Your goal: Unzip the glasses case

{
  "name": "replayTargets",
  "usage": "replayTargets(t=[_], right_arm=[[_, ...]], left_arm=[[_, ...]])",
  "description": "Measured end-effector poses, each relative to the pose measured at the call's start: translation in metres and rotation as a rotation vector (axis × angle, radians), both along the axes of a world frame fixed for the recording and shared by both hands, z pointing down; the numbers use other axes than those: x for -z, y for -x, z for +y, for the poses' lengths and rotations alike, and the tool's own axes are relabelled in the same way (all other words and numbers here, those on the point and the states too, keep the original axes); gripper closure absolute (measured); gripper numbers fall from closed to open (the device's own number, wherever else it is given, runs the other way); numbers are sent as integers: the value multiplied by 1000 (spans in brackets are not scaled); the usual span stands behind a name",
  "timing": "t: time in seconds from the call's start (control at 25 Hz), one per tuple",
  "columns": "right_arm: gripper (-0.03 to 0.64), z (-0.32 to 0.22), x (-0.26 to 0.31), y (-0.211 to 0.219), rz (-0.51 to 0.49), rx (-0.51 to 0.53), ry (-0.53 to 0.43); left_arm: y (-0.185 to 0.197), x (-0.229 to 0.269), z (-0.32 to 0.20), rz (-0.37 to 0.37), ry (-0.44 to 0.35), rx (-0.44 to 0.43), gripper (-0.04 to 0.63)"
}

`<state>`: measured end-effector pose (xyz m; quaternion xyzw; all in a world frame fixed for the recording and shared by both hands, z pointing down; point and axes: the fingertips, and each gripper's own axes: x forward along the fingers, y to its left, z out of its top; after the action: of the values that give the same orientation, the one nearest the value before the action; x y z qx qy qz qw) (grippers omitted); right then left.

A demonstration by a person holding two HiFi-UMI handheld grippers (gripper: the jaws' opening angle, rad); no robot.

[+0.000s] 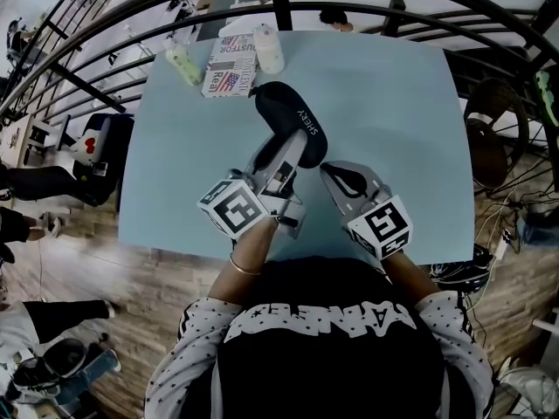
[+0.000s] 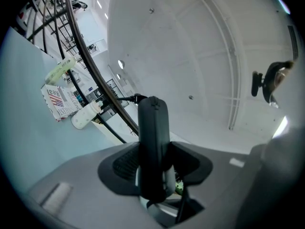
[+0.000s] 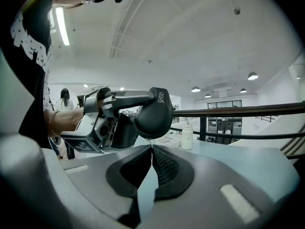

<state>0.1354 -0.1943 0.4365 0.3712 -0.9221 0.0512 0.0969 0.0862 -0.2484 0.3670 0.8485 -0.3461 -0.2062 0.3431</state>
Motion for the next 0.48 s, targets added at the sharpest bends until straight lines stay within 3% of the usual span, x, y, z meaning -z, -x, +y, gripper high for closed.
replayTargets(t=[0.48], right_arm=[[609, -7, 3, -3, 55, 9, -20]], left_arm=[[3, 3, 13, -28, -19, -54, 595]])
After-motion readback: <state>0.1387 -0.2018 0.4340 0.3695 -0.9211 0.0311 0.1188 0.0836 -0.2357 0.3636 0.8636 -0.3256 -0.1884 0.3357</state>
